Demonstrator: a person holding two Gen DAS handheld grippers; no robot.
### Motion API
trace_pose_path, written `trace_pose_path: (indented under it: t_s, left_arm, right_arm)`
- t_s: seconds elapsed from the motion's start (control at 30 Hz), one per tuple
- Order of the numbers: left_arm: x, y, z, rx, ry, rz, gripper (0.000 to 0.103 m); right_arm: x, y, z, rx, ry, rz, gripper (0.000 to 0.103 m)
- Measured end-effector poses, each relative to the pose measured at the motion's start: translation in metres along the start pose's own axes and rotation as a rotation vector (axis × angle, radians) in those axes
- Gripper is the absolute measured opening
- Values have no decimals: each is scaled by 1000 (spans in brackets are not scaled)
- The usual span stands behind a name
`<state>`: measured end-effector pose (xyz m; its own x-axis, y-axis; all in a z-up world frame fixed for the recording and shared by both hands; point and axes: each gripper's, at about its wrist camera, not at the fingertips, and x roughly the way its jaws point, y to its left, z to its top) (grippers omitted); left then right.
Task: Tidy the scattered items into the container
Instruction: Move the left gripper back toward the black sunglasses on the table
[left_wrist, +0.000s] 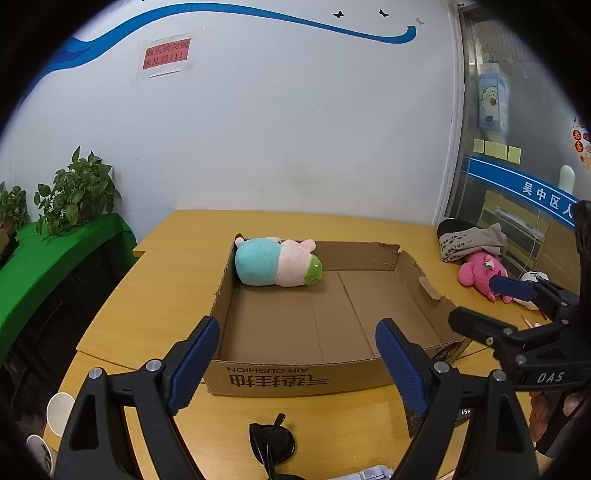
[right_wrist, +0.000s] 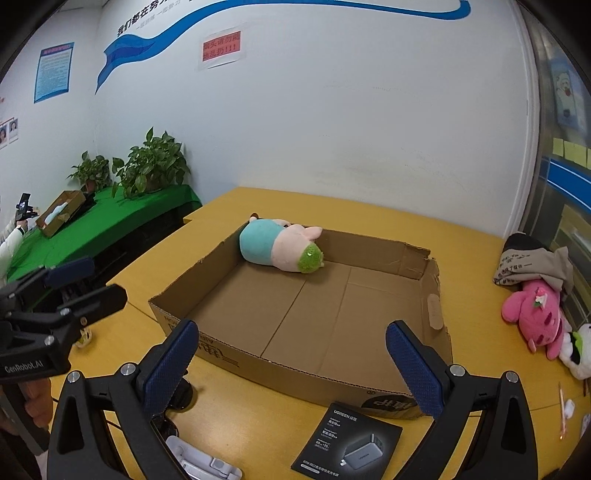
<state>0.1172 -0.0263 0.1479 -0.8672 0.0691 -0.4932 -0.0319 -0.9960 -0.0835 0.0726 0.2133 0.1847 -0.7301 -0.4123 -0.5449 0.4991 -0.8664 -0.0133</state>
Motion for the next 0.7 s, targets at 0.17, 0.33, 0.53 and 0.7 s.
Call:
trace_pose_path:
  t_s: [0.17, 0.33, 0.53, 0.7]
  left_arm:
    - [10, -6, -2, 27, 25, 8, 87]
    - [18, -6, -9, 33, 55, 9, 87]
    - [29, 12, -28, -18, 144, -37, 87]
    - [40, 40, -51, -94, 229, -61, 86]
  right_arm:
    - [9, -7, -2, 11, 28, -11, 103]
    - [20, -9, -9, 16, 54, 28, 103]
    - [40, -8, -29, 54, 123, 162, 103]
    - [72, 24, -61, 48, 248, 327, 103]
